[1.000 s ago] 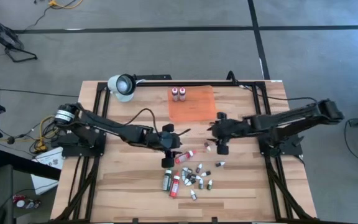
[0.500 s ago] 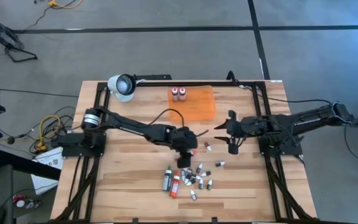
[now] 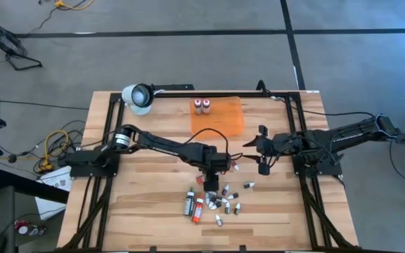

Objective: Pick & Place food coloring
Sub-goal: Put the large orange food coloring bottle into the orange bin

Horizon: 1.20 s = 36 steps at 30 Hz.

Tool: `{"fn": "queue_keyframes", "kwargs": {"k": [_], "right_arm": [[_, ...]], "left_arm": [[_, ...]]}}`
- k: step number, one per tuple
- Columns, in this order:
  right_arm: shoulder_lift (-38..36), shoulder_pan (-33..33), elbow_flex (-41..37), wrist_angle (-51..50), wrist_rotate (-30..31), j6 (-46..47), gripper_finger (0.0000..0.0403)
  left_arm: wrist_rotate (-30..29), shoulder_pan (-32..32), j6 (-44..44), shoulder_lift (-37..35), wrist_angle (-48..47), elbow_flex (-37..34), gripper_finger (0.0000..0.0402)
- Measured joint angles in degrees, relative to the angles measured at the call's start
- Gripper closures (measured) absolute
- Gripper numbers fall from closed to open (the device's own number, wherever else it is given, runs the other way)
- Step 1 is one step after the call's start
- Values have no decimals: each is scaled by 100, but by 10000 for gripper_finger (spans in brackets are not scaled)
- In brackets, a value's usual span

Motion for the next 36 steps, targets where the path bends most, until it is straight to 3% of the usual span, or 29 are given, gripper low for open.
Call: {"fn": "queue_keyframes", "kwargs": {"k": [8,21,28,36], "right_arm": [[0,-1,0,47,-2,0,232],[0,-1,0,44,-11,140,232],[0,-1,0,32,-14,144,230],[0,0,0,20,-17,146,230]], "left_arm": [[206,15,-396,0,-448,-4,216],[216,33,-448,142,-388,-4,216],[-45,68,-240,177,-400,-15,218],[-41,126,-238,177,-558,-15,273]]}}
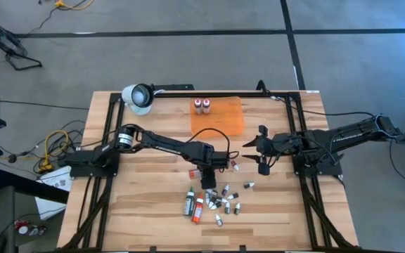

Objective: Pick & Place food coloring
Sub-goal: Put the large orange food coloring bottle into the orange bin

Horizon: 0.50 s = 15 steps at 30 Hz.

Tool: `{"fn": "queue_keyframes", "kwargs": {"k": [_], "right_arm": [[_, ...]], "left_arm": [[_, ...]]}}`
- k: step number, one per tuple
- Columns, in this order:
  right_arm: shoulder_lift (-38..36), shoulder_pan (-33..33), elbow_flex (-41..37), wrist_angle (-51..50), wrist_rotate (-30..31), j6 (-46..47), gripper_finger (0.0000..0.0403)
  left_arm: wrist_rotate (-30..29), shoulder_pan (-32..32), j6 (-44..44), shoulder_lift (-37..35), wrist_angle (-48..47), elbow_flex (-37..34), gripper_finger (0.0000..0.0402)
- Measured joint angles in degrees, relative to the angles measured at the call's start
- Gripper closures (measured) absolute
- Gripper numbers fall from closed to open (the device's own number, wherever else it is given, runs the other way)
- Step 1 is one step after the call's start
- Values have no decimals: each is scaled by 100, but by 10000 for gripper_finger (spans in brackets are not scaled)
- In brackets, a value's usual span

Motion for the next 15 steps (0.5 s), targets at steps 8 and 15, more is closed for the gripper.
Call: {"fn": "queue_keyframes", "kwargs": {"k": [8,15], "right_arm": [[0,-1,0,0,-7,14,230],[0,0,2,1,-9,52,230]], "left_arm": [[-35,-3,84,-2,-46,2,281],[-425,-6,300,-2,46,103,285]]}}
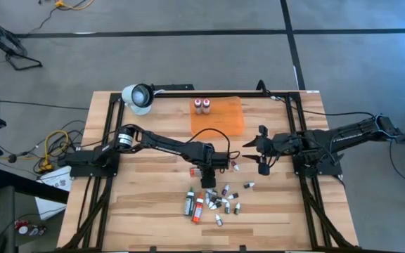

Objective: Pick & Place food coloring
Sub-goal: Put the large orange food coloring bottle into the orange bin

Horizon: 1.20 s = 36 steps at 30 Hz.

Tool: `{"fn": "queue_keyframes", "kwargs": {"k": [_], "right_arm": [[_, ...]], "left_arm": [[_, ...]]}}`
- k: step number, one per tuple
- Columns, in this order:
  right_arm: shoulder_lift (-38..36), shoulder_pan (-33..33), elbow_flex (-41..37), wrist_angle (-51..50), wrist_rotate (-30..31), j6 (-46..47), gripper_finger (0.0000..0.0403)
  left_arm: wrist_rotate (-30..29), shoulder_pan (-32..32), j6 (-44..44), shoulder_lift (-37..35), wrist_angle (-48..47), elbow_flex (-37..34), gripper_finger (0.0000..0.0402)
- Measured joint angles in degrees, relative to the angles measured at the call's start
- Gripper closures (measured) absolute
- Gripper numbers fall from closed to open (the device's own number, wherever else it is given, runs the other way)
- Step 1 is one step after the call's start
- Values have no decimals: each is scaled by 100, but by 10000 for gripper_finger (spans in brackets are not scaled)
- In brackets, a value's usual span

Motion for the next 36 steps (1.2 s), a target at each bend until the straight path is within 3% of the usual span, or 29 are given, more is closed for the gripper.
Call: {"fn": "queue_keyframes", "kwargs": {"k": [19,31,36], "right_arm": [[2,6,2,-270,-9,51,230],[2,188,2,-288,-11,47,230],[0,196,2,-422,14,87,230]], "left_arm": [[-524,-267,1136,-63,1668,328,283],[-751,-266,1260,-64,1742,326,285],[-833,-269,1266,-288,1303,317,279]]}}
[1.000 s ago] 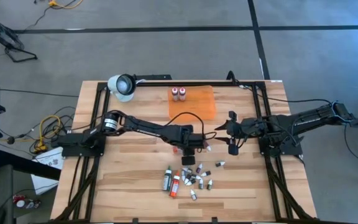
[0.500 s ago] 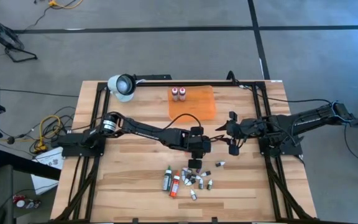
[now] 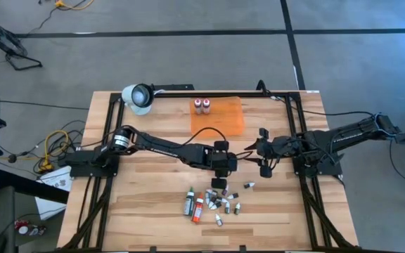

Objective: Pick & Place food coloring
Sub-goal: Put the large orange food coloring bottle into the orange bin

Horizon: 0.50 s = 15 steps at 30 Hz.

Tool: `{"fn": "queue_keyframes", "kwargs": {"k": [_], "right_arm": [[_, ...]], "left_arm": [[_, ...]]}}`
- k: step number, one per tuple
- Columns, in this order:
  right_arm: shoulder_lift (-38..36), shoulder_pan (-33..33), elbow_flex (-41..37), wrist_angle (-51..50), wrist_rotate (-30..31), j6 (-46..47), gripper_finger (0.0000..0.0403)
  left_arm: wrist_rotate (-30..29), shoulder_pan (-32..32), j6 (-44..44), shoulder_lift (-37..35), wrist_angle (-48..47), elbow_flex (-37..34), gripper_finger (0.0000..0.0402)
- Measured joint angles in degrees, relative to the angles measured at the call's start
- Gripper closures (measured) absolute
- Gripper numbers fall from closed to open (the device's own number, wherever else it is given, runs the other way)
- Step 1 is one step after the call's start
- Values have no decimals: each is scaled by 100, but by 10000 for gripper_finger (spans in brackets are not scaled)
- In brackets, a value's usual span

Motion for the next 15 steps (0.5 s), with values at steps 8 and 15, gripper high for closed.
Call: {"fn": "queue_keyframes", "kwargs": {"k": [8,15], "right_arm": [[0,-2,0,-29,3,5,230],[0,-2,0,-19,5,51,230]], "left_arm": [[-10,-82,36,-694,86,-344,283],[29,-94,35,-1875,2783,-2412,280]]}}
